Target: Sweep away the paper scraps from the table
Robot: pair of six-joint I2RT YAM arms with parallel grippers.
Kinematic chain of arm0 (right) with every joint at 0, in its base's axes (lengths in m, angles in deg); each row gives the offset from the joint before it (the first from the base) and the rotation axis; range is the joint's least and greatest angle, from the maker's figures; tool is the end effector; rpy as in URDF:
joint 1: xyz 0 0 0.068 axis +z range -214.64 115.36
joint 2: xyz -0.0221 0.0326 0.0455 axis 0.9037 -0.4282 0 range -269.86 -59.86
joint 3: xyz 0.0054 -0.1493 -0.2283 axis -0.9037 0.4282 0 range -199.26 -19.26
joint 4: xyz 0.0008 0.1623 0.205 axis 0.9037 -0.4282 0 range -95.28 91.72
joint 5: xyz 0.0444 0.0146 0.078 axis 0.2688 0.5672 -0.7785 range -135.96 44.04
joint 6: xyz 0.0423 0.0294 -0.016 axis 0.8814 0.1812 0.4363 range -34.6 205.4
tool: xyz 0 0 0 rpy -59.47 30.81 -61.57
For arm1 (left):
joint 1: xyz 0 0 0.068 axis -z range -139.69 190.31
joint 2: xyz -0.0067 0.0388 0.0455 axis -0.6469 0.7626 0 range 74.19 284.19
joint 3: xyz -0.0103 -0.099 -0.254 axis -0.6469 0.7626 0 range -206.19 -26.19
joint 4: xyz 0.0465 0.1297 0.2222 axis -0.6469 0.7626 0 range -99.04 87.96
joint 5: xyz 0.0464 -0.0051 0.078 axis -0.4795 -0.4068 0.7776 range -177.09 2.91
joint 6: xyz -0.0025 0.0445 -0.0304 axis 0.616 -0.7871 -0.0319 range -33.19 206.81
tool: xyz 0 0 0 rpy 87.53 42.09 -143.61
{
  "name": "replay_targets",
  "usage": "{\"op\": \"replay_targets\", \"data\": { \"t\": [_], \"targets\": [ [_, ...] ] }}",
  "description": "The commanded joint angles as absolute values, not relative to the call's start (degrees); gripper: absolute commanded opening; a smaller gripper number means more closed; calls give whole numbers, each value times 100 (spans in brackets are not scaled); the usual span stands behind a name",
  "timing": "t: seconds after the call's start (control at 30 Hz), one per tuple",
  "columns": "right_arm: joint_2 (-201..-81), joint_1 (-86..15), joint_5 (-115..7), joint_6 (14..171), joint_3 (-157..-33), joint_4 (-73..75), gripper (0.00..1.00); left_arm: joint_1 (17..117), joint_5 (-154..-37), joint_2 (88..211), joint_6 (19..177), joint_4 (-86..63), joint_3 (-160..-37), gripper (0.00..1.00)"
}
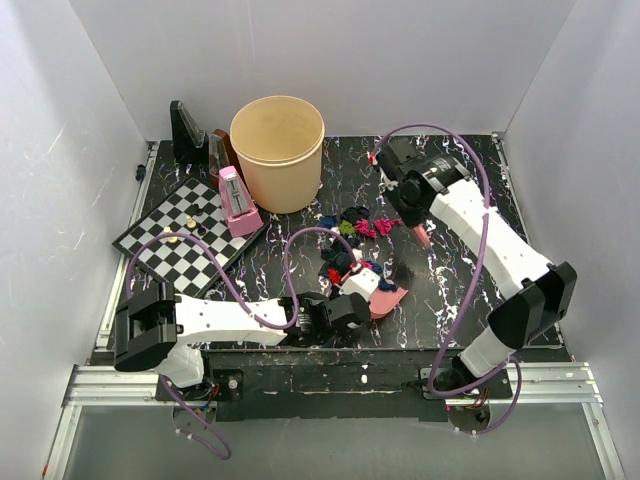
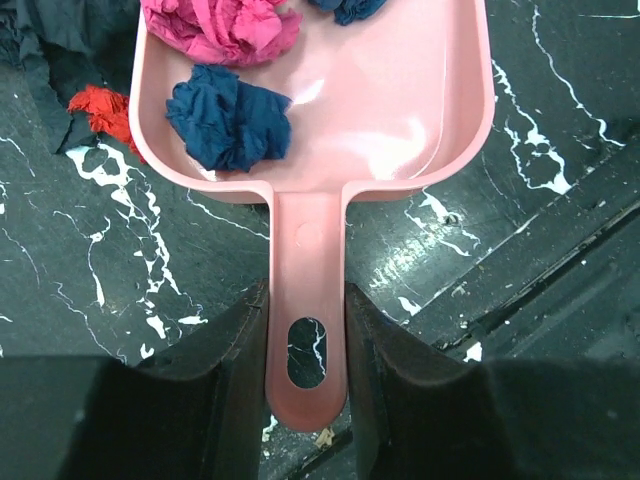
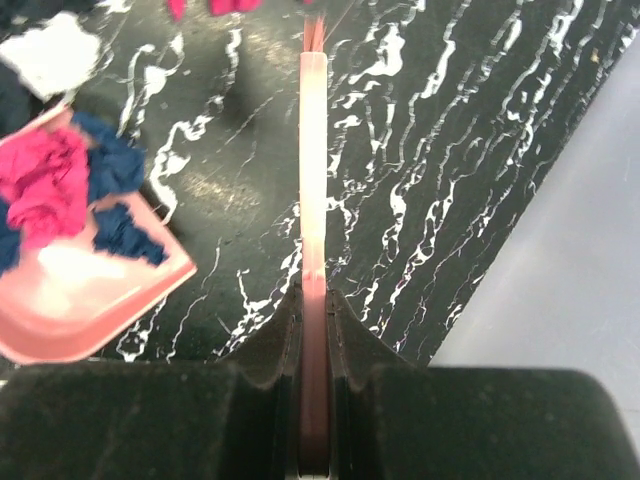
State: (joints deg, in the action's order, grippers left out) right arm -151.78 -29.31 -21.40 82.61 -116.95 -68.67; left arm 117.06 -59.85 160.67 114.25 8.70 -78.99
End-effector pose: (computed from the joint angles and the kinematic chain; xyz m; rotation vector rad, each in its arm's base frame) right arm 0.2633 0.1685 0.3655 -0.7222 2.4765 -0.3758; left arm 0.0862 -0.2948 0.2084 0.7994 2.2193 -0.2992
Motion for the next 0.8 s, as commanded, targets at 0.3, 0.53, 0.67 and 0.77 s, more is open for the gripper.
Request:
{"op": "replay_targets", "data": {
  "t": [0.3, 0.53, 0.67, 0.77],
  "targets": [
    [-12903, -4521, -2074, 9812, -10811, -5320, 1, 11801, -5281, 15127, 10773, 2417, -9271, 0],
    [-12895, -4566, -2012, 10490, -10514, -5761, 1, 11187, -5509, 15127, 10369, 3252, -10396, 0],
    [-12543, -4575, -2161, 10499, -10074, -5427, 1, 10580, -5851, 15180, 10105, 3516, -11134, 0],
    [-12446, -4566, -2284, 10473, -10003, -5400, 1, 10062, -6054, 15355, 10035, 3736, -11801, 0]
  ]
}}
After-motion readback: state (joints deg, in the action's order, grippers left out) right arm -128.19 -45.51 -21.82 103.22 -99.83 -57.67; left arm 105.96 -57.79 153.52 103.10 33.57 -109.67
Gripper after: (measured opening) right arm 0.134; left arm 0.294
